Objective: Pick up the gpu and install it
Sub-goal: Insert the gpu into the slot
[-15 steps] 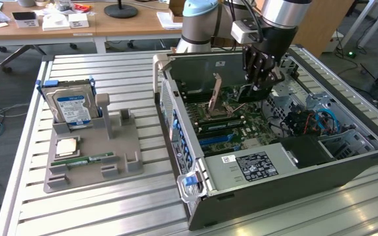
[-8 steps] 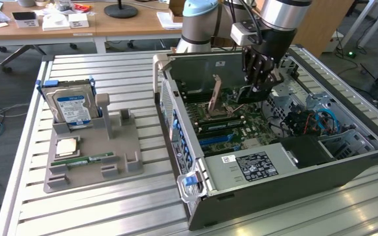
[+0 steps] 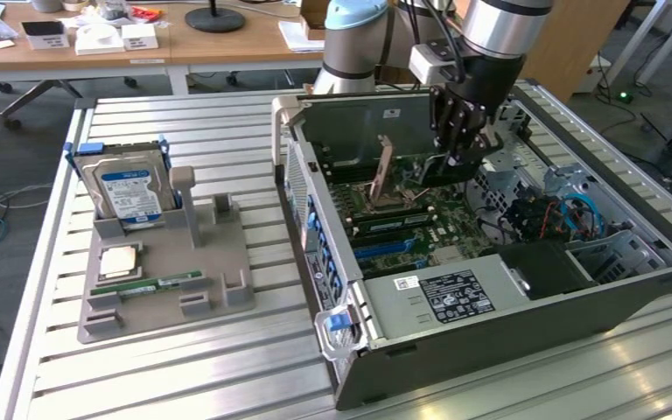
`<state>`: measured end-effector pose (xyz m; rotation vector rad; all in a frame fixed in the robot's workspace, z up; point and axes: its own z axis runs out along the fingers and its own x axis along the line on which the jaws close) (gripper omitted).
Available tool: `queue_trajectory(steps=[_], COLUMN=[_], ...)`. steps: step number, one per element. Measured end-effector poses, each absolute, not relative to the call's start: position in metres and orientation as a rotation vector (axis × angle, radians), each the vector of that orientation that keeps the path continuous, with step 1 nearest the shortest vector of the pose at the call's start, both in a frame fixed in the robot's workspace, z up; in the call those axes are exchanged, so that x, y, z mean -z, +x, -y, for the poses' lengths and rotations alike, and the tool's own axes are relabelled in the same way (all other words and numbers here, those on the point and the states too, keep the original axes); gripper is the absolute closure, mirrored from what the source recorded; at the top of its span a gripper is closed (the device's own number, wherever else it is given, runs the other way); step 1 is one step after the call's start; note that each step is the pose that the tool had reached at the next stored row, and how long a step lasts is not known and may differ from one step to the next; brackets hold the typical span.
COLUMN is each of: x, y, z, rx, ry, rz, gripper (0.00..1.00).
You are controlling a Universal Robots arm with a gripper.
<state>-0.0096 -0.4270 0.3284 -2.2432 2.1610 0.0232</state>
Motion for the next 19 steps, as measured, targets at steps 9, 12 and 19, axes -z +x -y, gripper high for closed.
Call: queue_trajectory(steps=[9,12,19], x=[-0.323,-0.321,-0.315], y=[-0.010,-0.010,-0.010], z=[0.427,0.427,0.427], rx=[-0.023,-0.023,-0.023], ry=[-2.244,-2.244,-2.244], rz=[-2.161,-2.161,-2.160], gripper=[0.74,0.74,0.74])
